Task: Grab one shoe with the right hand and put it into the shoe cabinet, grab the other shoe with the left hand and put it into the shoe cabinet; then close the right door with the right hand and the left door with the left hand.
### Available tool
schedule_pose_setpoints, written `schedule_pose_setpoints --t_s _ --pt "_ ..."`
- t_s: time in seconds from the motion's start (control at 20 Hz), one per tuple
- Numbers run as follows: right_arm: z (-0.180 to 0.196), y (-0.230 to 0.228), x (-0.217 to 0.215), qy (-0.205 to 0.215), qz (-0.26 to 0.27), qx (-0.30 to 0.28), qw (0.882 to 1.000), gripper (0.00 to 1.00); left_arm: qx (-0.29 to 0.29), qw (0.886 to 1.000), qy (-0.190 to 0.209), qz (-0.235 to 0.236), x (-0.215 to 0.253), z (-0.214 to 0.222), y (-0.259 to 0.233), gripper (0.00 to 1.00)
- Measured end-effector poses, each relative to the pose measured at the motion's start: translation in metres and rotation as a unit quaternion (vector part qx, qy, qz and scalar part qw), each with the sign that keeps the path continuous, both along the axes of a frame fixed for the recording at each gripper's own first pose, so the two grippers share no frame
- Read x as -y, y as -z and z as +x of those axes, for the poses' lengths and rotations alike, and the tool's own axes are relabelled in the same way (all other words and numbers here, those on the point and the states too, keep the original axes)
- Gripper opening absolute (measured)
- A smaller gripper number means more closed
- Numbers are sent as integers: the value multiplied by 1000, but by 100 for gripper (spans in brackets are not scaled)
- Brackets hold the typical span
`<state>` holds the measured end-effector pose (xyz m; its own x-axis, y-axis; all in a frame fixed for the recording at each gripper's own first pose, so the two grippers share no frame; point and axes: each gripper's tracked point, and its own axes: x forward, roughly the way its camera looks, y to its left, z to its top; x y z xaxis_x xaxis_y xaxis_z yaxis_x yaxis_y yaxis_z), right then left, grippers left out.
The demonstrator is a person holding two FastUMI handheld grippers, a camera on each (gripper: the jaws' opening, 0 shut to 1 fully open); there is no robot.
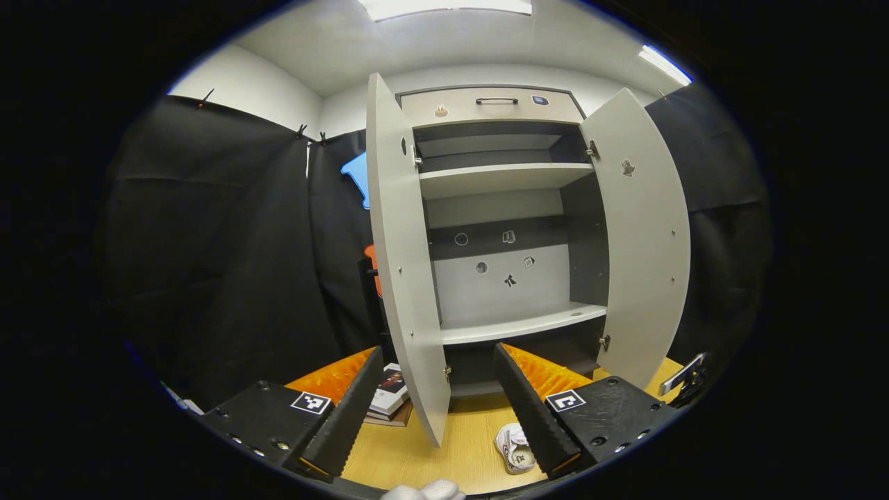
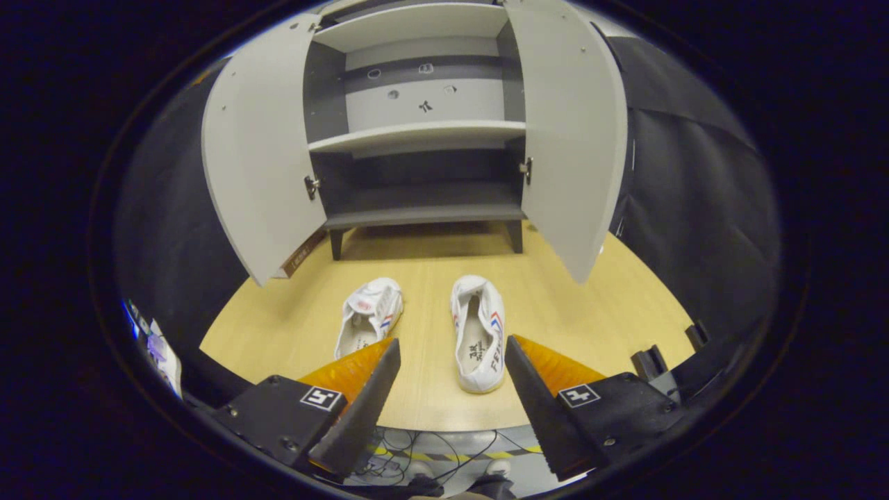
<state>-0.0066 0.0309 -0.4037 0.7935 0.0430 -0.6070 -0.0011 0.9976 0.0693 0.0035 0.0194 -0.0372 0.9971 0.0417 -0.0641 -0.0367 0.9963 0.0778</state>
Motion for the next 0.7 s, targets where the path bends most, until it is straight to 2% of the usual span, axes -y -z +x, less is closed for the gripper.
schedule_pose_setpoints --t_s 0.15,0.2,0.25,0.5,0.55,0.6,0.65,0.7 --pt "18 31 -8 -8 -4 -17 1000 96 -4 1000 -12 6 -8 -1 3 96" --pt "26 40 -9 -7 -3 -25 1000 91 -5 1000 -17 8 -12 -1 5 96" --pt "33 50 -9 -4 -2 -34 999 96 -7 1000 -21 8 -15 -1 7 96" --pt "68 78 2 14 -2 -56 998 96 -10 999 -35 7 -20 -1 10 96" --pt "76 81 4 16 -3 -57 998 96 -9 999 -38 7 -20 -1 11 100" --pt "85 85 5 17 -4 -57 998 96 -10 999 -40 7 -20 1 11 96" --pt "94 85 4 19 -1 -53 998 95 -11 999 -40 3 -20 2 12 100" --pt "102 88 0 19 4 -53 998 95 -10 999 -34 -7 -16 4 14 96"
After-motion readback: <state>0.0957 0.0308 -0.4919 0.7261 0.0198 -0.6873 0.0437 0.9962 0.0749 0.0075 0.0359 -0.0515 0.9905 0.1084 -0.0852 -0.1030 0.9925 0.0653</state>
